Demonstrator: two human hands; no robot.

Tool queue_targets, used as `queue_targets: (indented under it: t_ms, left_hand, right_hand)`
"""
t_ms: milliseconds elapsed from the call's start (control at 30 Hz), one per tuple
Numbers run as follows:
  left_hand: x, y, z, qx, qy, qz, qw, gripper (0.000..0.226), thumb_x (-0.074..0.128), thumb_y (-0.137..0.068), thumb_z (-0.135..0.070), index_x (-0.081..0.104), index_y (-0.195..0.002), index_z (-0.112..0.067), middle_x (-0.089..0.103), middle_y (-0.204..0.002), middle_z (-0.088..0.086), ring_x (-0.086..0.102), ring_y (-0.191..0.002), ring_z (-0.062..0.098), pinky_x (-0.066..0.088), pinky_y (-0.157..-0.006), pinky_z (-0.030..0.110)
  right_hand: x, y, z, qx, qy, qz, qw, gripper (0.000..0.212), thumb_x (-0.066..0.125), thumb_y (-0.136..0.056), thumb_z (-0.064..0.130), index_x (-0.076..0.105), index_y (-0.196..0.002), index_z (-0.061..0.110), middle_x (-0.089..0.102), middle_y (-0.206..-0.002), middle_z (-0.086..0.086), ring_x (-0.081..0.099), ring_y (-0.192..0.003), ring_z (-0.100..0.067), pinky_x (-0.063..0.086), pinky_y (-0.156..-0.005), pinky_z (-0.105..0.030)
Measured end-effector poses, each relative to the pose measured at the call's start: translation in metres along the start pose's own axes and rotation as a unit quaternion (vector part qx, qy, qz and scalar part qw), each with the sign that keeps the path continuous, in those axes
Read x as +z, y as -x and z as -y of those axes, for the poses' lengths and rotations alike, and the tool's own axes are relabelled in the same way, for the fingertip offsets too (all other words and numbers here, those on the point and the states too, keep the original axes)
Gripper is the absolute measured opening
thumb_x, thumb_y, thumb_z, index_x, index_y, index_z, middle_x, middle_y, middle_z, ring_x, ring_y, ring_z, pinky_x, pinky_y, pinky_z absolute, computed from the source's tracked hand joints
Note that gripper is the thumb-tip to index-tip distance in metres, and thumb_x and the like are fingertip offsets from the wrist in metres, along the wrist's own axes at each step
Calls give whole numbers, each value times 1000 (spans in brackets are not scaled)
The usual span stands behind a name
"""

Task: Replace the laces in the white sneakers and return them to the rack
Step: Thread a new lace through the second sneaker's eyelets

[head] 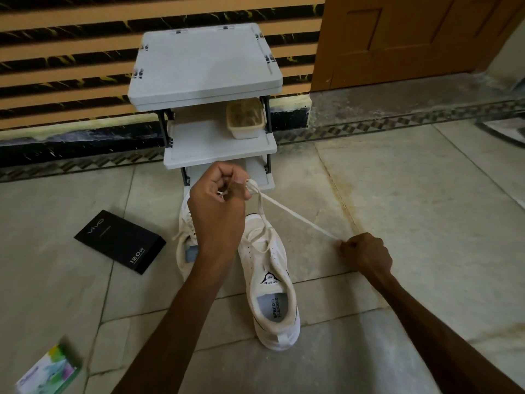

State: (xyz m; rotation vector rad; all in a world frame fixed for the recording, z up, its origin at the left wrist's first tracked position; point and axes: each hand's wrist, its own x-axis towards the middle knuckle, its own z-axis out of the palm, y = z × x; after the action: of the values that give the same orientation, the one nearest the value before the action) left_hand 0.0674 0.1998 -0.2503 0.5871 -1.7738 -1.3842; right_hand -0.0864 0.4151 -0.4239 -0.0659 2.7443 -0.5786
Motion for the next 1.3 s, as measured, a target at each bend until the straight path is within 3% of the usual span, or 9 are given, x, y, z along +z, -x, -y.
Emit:
queue_targets:
  t_ms: [167, 300, 467, 633, 867, 1033, 1133, 1233, 1300]
  left_hand:
    - [0, -1, -5, 21, -2, -25, 999, 17, 55, -93, -2, 61, -80, -11, 61, -69, -6, 57, -61, 5, 46, -63, 15]
    - [-1, -3, -3, 9, -23, 9, 1000, 15, 55, -93, -3, 61, -81, -10, 62, -69, -4, 58, -62, 6, 48, -64, 17]
    - [1, 2, 6, -28, -61, 48, 997, 14, 57, -94, -10, 62, -81, -12, 64, -68, -6, 61, -64, 4, 48, -67, 17]
    - [-4, 0, 10, -44, -34, 11, 998, 13, 56, -95, -12, 62, -84, -11, 64, -68, -4, 61, -67, 7, 49, -72, 25]
    - [-20, -18, -4, 1, -2, -95, 995, 19, 54, -95, -7, 59, -83, -20, 62, -75, -7, 60, -67, 6, 50, -72, 22]
    - [-18, -13, -4, -2, -3, -78, 997, 15, 54, -96, -8, 59, -84, -17, 62, -74, -6, 60, -67, 5, 48, -70, 17]
    - [-14, -7, 8, -20, -90, -5, 996, 16, 58, -93, -13, 60, -81, -23, 65, -78, -11, 61, -76, 5, 48, -77, 27]
    - [-12, 0, 23, 4, -339, 78, 938, 18, 65, -87, -23, 58, -75, -35, 55, -98, -18, 36, -101, 2, 25, -88, 29]
    - [-10, 3, 31, 13, -347, 127, 929, 19, 68, -86, -23, 60, -74, -36, 57, -95, -15, 37, -102, 6, 26, -88, 30]
  right_hand:
    - [-2, 1, 3, -17, -21, -12, 1000, 20, 60, -90, 34, 75, -100, 25, 69, -93, -1, 64, -76, -21, 54, -67, -30]
    - [-2, 4, 6, -49, -98, 11, 994, 16, 63, -90, 28, 76, -100, 24, 71, -94, 0, 64, -78, -18, 56, -69, -33]
    - [-2, 17, 19, -81, -216, 13, 973, 2, 77, -81, 26, 77, -81, 28, 73, -82, 8, 65, -78, -9, 58, -74, -35]
    - [-6, 23, 32, -68, -268, 35, 960, 11, 81, -75, 19, 75, -71, 26, 72, -72, 6, 65, -71, -11, 55, -64, -28]
    - [3, 23, 23, -30, -181, 24, 983, 20, 79, -72, 46, 74, -68, 27, 70, -67, 7, 65, -67, -10, 56, -64, -31]
    - [8, 29, 23, -43, -179, 56, 981, 12, 76, -82, 27, 71, -71, 24, 71, -68, 2, 67, -69, -16, 59, -71, -38]
    - [9, 37, 30, -42, -225, 66, 971, 12, 75, -80, 8, 69, -80, 19, 72, -73, -3, 70, -72, -20, 58, -69, -36]
    - [3, 48, 44, -21, -326, 68, 943, 22, 75, -79, 5, 60, -94, 13, 72, -75, -10, 71, -69, -24, 60, -67, -38]
    - [-7, 57, 59, -55, -357, 89, 928, 11, 72, -83, 5, 64, -90, 8, 72, -74, -11, 70, -68, -26, 61, -66, -38]
